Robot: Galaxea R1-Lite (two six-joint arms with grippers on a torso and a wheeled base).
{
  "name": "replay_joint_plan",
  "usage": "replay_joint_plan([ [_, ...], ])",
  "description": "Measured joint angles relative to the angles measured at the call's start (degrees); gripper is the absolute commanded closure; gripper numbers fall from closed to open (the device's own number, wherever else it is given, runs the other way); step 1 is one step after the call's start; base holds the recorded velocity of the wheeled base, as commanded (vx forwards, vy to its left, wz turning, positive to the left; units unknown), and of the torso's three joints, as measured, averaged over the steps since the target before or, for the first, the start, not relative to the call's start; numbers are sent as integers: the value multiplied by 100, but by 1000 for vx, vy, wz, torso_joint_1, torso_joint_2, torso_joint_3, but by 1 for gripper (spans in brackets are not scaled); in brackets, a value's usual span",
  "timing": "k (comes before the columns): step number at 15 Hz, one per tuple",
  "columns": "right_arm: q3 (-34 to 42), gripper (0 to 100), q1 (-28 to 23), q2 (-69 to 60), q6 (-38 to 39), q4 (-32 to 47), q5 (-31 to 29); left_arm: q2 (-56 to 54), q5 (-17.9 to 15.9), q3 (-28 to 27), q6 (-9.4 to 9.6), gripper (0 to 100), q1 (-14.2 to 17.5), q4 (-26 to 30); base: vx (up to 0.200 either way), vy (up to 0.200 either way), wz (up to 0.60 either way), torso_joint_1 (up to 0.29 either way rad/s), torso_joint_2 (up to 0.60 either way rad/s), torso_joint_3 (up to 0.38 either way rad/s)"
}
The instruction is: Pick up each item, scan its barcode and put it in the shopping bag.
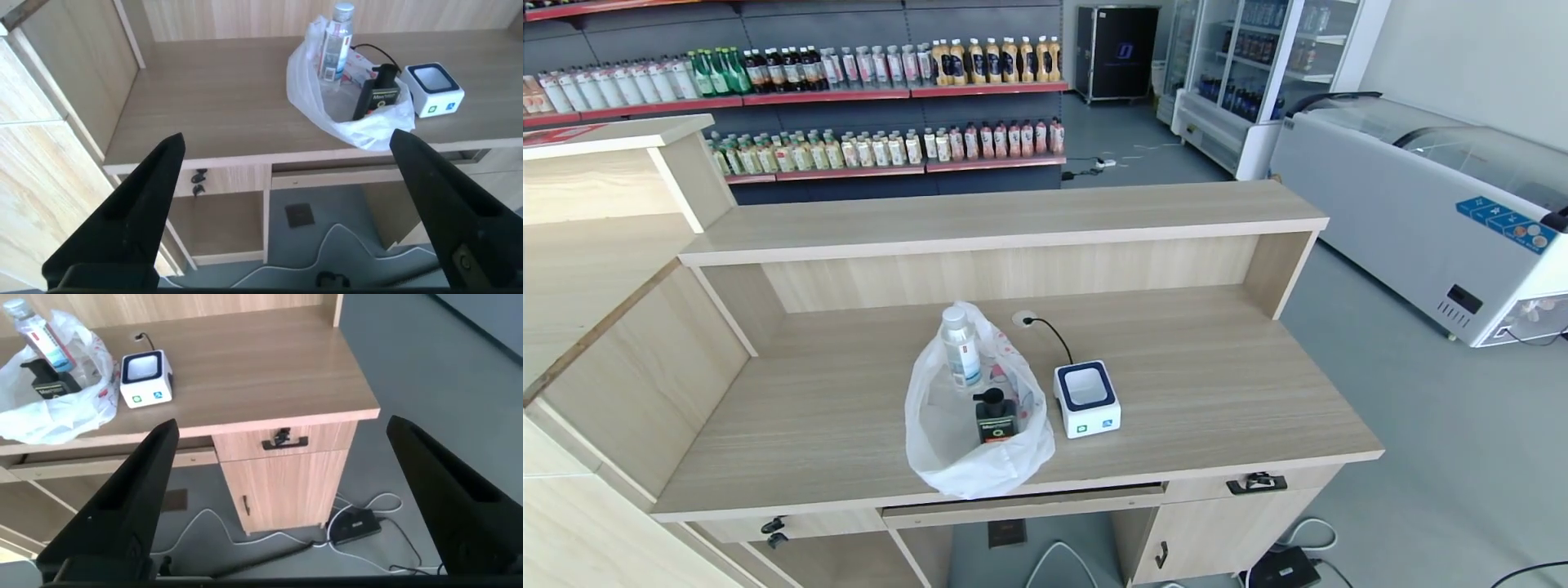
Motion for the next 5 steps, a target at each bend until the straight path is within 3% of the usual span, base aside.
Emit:
replay_joint_plan([
  [5, -2, 0, 0, -9, -2, 2, 2, 0, 0, 0, 0, 0, -5, 0, 0, 0, 0, 0, 0, 0],
])
